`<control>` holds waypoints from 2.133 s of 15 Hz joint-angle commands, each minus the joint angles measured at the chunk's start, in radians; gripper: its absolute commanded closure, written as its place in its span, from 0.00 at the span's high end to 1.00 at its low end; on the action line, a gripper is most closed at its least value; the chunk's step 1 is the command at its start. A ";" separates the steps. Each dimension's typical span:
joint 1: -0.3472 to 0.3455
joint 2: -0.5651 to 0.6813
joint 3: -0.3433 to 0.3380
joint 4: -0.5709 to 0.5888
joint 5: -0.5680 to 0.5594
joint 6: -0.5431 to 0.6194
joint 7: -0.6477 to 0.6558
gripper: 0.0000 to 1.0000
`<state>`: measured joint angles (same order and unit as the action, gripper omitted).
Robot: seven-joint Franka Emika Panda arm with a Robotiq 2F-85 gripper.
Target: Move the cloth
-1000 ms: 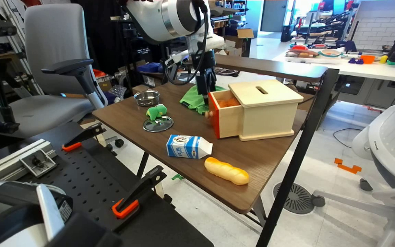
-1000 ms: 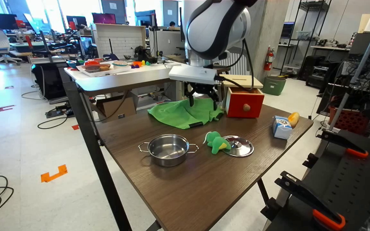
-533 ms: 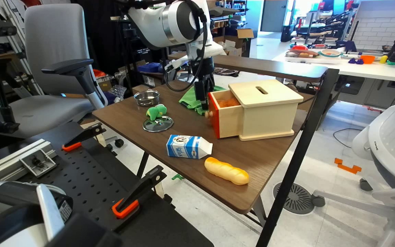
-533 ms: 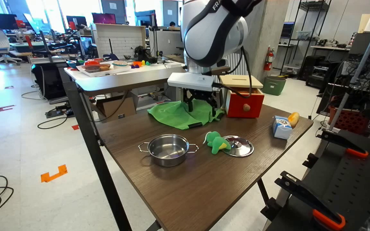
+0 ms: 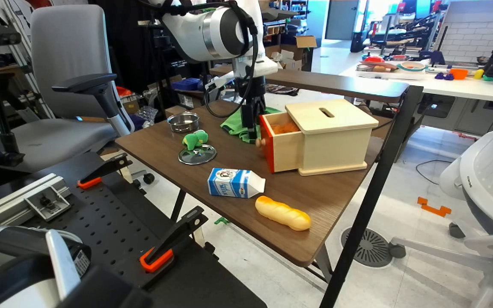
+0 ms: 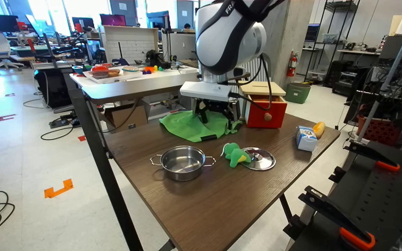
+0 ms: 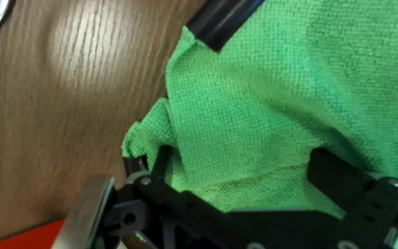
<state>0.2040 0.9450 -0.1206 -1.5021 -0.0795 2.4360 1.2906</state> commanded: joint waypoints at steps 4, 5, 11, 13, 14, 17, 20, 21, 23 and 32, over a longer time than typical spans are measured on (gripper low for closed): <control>0.008 -0.010 0.063 0.005 0.047 -0.057 -0.099 1.00; 0.015 -0.009 0.070 0.006 0.048 -0.065 -0.105 1.00; 0.059 -0.009 0.097 0.003 0.048 -0.094 -0.134 1.00; 0.076 -0.004 0.098 0.010 0.043 -0.101 -0.136 1.00; 0.081 -0.001 0.102 0.015 0.045 -0.107 -0.140 1.00; 0.106 -0.002 0.108 0.020 0.040 -0.124 -0.139 1.00; 0.131 -0.003 0.112 0.024 0.036 -0.131 -0.135 1.00; 0.138 -0.004 0.115 0.025 0.037 -0.136 -0.136 1.00; 0.150 -0.006 0.119 0.021 0.037 -0.135 -0.138 1.00; 0.135 -0.051 0.098 -0.041 0.035 -0.140 -0.143 1.00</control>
<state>0.3562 0.9355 -0.0106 -1.4950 -0.0554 2.3284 1.1673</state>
